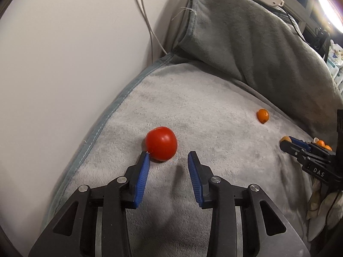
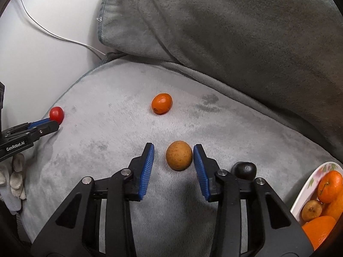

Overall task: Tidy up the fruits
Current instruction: 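Grasp the brown round fruit with the right gripper while the left grasps the red tomato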

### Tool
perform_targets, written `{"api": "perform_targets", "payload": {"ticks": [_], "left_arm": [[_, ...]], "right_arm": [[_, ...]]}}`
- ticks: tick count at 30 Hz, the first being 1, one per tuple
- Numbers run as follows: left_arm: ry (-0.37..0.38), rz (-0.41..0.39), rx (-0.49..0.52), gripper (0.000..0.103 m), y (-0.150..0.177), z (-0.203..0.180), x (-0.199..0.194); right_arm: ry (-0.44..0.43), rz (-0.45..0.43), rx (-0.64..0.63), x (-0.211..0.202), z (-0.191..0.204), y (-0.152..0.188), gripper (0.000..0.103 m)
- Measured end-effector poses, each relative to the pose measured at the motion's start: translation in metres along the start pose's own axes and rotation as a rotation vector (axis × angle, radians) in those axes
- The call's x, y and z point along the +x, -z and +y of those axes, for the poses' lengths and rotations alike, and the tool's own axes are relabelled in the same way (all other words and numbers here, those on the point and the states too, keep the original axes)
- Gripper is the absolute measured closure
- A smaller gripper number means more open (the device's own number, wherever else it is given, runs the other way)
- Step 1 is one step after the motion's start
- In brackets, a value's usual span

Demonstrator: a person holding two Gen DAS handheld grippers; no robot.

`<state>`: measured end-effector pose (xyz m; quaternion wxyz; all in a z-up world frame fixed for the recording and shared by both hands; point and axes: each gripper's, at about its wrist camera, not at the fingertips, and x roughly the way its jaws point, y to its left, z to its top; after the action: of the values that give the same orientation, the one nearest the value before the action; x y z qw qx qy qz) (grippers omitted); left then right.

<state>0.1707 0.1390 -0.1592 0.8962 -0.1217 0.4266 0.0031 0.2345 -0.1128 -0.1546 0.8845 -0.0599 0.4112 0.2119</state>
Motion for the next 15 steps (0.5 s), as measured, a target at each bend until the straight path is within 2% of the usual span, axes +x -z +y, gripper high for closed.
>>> {"api": "perform_targets", "payload": {"ticks": [2,5,7,10,15], "left_arm": [[-0.006,0.002,-0.011,0.068,-0.0026,0.0020,0.0030],[-0.014,-0.006,-0.014,0.068,-0.0064,0.0041,0.0039],[-0.028,-0.005,0.001,0.073,-0.0071,0.0028,0.0063],[-0.024,-0.004,-0.003,0.073,-0.0085,0.0043,0.0090],[-0.030,-0.013,-0.001,0.074,-0.0072,0.0036,0.0064]], "right_arm": [[0.003,0.004,0.004,0.0027,-0.0006,-0.0006,0.064],[0.001,0.009,0.008,0.0052,-0.0017,-0.0004,0.071],[0.003,0.010,0.010,0.0062,-0.0023,0.0000,0.073],[0.002,0.008,0.018,0.0066,-0.0037,0.0009,0.077],[-0.009,-0.002,0.024,0.0037,-0.0055,0.0018,0.077]]}}
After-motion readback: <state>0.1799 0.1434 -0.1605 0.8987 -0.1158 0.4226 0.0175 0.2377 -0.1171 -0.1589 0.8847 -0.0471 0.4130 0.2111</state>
